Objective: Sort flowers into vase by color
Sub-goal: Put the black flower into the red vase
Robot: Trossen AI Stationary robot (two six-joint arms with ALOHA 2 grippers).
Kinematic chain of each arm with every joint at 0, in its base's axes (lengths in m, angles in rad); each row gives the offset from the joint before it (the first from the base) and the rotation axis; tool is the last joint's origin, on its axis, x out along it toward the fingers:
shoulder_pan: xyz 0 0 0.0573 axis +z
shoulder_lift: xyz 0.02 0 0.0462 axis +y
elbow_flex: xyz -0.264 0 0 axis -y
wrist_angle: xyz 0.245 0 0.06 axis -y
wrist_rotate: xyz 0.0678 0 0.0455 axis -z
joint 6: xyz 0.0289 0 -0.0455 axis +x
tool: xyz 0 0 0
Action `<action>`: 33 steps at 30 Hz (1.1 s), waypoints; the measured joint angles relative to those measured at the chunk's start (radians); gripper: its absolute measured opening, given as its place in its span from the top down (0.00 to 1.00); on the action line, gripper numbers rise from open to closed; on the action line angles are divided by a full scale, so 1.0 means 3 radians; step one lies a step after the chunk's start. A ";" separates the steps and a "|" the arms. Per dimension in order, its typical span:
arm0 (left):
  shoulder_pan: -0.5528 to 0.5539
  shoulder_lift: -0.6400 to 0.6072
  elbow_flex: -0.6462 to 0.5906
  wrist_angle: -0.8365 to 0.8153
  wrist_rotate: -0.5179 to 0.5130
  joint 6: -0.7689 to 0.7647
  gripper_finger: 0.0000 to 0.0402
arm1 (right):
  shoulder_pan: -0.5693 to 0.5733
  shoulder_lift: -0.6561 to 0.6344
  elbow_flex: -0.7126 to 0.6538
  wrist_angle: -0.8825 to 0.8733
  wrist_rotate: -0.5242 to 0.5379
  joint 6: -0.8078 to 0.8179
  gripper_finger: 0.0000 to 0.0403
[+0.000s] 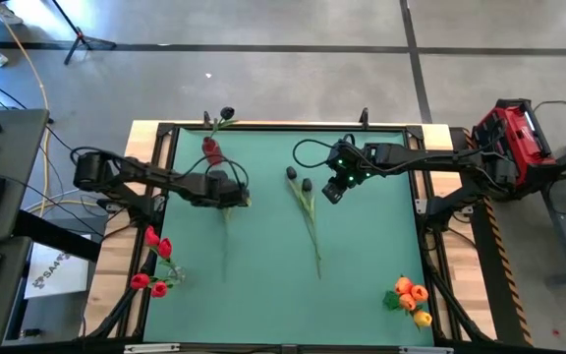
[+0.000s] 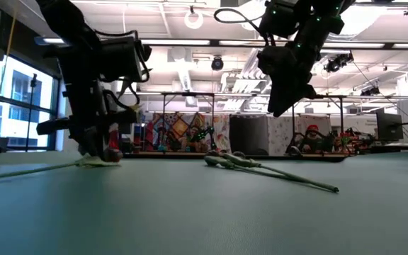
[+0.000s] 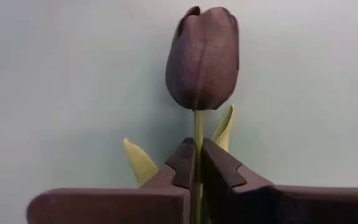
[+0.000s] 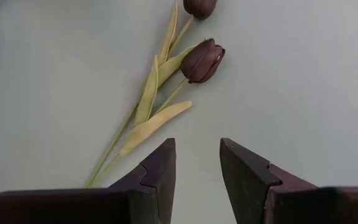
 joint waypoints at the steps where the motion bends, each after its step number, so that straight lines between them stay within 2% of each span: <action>1: -0.0022 -0.0014 0.0001 0.0000 0.0011 -0.0004 0.98 | 0.0000 0.0000 0.0000 0.0000 0.0001 0.0026 0.72; 7: -0.0273 -0.0300 0.0089 0.0000 0.0027 -0.0026 0.99 | 0.0001 0.0000 0.0000 0.0001 -0.0039 0.0080 0.72; 10: -0.0414 -0.0552 0.0173 -0.0018 -0.0107 0.0056 0.99 | 0.0001 0.0000 0.0000 0.0004 -0.0035 0.0087 0.72; 14: -0.0571 -0.0945 0.0327 -0.0027 -0.0375 0.0445 1.00 | 0.0001 0.0000 0.0000 0.0062 0.0033 0.0088 0.72; 20: -0.0685 -0.1571 0.0591 -0.0029 -0.0872 0.1384 1.00 | 0.0001 0.0000 0.0000 0.0162 0.0044 0.0196 0.72; 26: -0.0693 -0.2197 0.0781 0.0085 -0.1587 0.2452 1.00 | 0.0008 0.0000 0.0000 0.0175 0.0044 0.0337 0.72; 33: -0.0687 -0.2795 0.0790 0.0849 -0.2408 0.3911 1.00 | 0.0079 0.0000 0.0000 0.0177 0.0065 0.0353 0.72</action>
